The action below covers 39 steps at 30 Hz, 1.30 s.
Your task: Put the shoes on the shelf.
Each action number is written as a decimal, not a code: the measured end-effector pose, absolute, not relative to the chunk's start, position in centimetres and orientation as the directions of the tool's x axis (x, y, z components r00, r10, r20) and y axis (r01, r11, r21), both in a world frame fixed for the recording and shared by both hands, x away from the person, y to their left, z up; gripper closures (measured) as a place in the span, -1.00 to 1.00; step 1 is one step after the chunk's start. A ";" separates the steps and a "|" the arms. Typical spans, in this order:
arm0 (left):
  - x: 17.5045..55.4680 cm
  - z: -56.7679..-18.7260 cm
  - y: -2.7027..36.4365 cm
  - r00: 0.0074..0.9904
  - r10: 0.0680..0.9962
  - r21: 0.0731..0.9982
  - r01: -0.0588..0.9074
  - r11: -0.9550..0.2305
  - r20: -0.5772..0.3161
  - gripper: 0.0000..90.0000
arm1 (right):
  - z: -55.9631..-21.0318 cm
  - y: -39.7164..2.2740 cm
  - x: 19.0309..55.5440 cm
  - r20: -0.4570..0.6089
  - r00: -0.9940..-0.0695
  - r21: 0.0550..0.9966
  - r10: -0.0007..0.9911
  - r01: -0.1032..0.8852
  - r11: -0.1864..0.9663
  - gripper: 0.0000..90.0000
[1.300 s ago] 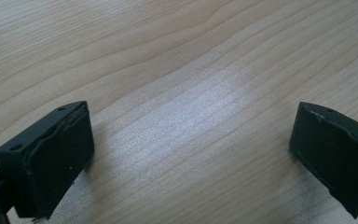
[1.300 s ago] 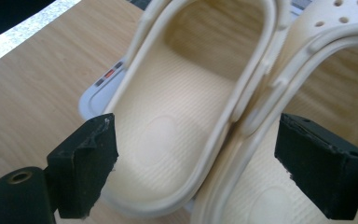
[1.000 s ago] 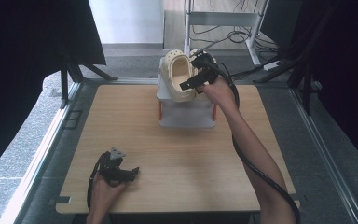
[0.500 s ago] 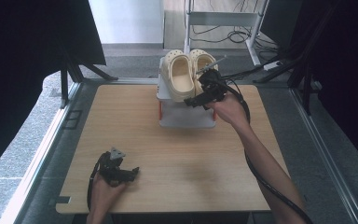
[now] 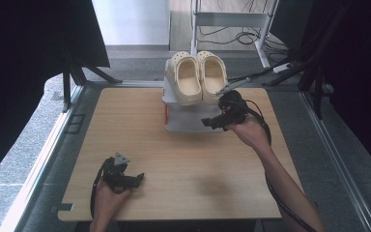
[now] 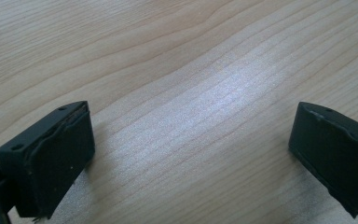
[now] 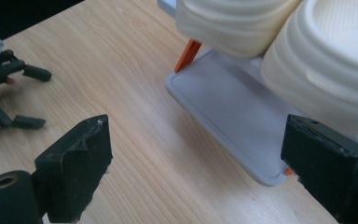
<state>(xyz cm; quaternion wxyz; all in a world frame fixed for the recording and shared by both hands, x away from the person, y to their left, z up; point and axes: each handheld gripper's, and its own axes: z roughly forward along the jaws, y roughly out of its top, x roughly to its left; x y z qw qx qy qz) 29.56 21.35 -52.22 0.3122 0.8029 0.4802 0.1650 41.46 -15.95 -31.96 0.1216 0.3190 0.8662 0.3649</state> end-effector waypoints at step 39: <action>29.5 -52.2 21.3 0.482 0.875 0.660 0.669 -0.341 -0.036 -1.00 | -39.8 -24.8 34.4 -0.009 -0.703 0.724 0.711 0.486 0.490 -0.83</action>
